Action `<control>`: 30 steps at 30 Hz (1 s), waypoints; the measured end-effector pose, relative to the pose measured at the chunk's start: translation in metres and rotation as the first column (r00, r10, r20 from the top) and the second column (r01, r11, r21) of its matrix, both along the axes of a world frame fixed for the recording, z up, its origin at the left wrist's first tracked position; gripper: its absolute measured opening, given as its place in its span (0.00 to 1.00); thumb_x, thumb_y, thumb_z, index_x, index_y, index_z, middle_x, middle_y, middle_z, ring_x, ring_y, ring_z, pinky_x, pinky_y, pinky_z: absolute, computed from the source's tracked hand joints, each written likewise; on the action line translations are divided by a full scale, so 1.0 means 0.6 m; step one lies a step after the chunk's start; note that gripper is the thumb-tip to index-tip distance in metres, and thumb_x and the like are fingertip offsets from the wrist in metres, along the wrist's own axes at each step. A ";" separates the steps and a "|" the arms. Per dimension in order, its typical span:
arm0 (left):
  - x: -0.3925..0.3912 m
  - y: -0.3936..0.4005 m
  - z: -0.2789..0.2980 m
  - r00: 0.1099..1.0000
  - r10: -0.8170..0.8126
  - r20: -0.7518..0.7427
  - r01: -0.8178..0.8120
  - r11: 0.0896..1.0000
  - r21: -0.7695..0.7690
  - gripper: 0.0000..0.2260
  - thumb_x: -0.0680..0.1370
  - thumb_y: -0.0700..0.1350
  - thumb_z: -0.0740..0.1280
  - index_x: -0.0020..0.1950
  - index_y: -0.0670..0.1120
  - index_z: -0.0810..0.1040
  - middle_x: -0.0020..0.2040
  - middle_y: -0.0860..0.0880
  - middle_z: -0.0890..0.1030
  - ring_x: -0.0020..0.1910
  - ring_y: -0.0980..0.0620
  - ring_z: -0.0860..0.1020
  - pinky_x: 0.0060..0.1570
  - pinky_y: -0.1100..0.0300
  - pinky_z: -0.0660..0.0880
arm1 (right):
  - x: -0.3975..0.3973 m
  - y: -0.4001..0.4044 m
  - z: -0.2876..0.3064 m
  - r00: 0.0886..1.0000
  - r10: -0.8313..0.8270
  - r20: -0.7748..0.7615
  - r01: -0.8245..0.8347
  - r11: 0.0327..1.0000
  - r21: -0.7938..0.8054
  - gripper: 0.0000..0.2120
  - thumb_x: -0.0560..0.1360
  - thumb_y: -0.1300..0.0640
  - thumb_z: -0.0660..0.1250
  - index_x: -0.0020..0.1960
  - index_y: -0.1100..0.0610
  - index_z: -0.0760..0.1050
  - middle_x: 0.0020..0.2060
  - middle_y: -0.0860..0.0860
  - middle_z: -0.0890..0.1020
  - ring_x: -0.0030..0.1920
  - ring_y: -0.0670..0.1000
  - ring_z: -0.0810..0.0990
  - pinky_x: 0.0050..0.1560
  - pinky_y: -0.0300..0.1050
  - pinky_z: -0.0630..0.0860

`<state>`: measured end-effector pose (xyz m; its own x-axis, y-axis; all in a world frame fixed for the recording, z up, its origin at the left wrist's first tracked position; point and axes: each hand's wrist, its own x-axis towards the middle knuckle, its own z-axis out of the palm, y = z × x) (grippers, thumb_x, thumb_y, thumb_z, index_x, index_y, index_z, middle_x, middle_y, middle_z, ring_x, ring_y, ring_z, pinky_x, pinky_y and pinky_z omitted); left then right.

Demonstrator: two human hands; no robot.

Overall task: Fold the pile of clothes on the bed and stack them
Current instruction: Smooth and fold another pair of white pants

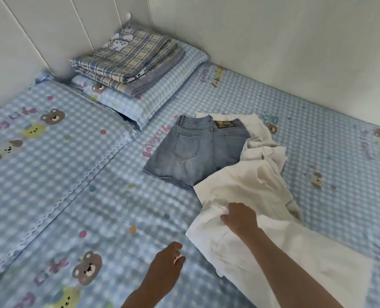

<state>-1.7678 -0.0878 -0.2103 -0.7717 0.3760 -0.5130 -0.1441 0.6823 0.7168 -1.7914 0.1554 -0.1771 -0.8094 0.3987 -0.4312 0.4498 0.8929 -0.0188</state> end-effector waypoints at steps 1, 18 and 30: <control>-0.001 0.006 0.009 1.000 -0.005 0.007 0.005 1.000 0.005 0.16 0.78 0.45 0.65 0.65 0.48 0.72 0.54 0.52 0.78 0.55 0.58 0.76 0.59 0.64 0.70 | 0.021 -0.002 0.023 0.998 -0.029 -0.055 0.025 0.996 -0.081 0.18 0.78 0.46 0.60 0.62 0.54 0.72 0.59 0.51 0.79 0.60 0.53 0.76 0.59 0.43 0.69; 0.173 0.044 0.349 0.754 -0.432 -0.494 0.592 0.773 0.228 0.14 0.74 0.47 0.71 0.59 0.47 0.80 0.60 0.55 0.78 0.61 0.63 0.73 0.64 0.59 0.70 | 0.496 -0.104 0.405 0.873 -0.160 -0.461 -0.032 0.924 -0.381 0.11 0.76 0.46 0.65 0.53 0.49 0.79 0.43 0.41 0.79 0.42 0.39 0.76 0.40 0.33 0.72; 0.351 -0.045 0.420 0.529 -0.350 -0.773 0.398 0.907 -0.138 0.19 0.68 0.44 0.61 0.56 0.46 0.81 0.52 0.48 0.83 0.56 0.50 0.74 0.55 0.56 0.68 | 0.696 -0.119 0.556 0.775 -0.291 -0.562 0.048 0.912 -0.406 0.09 0.68 0.51 0.68 0.47 0.39 0.78 0.40 0.36 0.73 0.35 0.34 0.74 0.33 0.27 0.69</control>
